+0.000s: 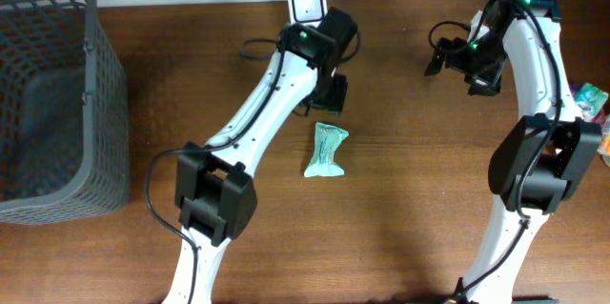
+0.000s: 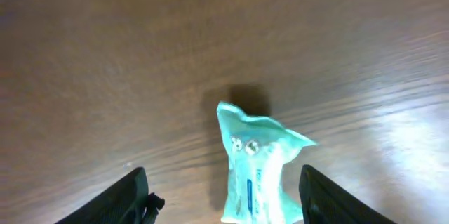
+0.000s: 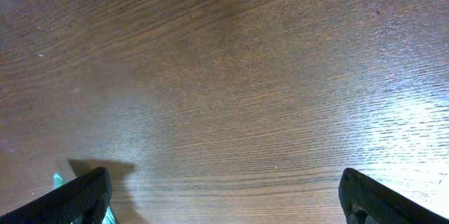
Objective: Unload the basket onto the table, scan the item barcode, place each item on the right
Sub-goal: 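Lower the tissue pack to the table center and release it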
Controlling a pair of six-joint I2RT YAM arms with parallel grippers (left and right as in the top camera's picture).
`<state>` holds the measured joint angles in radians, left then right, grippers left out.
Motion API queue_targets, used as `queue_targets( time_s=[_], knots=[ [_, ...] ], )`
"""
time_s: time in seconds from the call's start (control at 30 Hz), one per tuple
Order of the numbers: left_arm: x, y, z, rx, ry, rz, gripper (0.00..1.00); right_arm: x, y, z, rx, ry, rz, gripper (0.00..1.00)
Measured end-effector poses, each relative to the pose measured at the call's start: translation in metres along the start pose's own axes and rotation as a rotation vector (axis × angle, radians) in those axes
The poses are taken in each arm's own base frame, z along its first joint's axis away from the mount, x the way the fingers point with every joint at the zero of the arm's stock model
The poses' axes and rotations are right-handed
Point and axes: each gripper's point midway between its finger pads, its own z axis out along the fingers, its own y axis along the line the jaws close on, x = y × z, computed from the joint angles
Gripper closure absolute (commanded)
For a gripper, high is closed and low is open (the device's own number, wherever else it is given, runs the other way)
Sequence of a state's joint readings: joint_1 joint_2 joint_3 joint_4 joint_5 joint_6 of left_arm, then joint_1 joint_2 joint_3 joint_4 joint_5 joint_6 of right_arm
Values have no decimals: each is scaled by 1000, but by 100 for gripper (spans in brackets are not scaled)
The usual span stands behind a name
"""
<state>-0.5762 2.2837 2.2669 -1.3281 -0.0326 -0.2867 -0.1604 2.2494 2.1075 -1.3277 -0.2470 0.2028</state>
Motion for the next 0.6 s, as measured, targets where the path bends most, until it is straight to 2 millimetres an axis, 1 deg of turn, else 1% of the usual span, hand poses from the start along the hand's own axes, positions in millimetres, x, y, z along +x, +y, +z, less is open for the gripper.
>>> queue_targets(
  time_s=[0.03, 0.07, 0.13, 0.17, 0.2, 0.23, 0.27, 0.3, 0.43, 0.5, 0.6],
  knots=[
    [-9, -2, -14, 10, -37, 9, 32, 0, 0, 0, 0, 1, 0, 1],
    [-15, -3, -23, 14, -65, 14, 32, 0, 0, 0, 0, 0, 0, 1],
    [-21, 1, -34, -10, -94, 21, 29, 0, 0, 0, 0, 0, -1, 1],
    [-22, 4, -35, -27, -101, 23, 25, 0, 0, 0, 0, 0, -1, 1],
    [-22, 8, -35, -45, -100, 24, 18, 0, 0, 0, 0, 0, 0, 1],
    [-22, 11, -35, -53, -100, 23, 7, 0, 0, 0, 0, 0, -1, 1],
    [-23, 16, -35, -60, -102, 10, 2, 0, 0, 0, 0, 0, 0, 1],
    [-25, 23, -35, -69, -103, 2, 1, 0, 0, 0, 0, 0, 0, 1],
    [-32, 78, -35, -110, -97, -131, 1, 0, 0, 0, 0, 0, 0, 1],
    [-32, 108, -35, -130, -86, -192, 1, 0, 0, 0, 0, 0, -1, 1],
    [-26, 143, -36, -172, -62, -253, 1, 0, 0, 0, 0, 0, -1, 1]
  ],
)
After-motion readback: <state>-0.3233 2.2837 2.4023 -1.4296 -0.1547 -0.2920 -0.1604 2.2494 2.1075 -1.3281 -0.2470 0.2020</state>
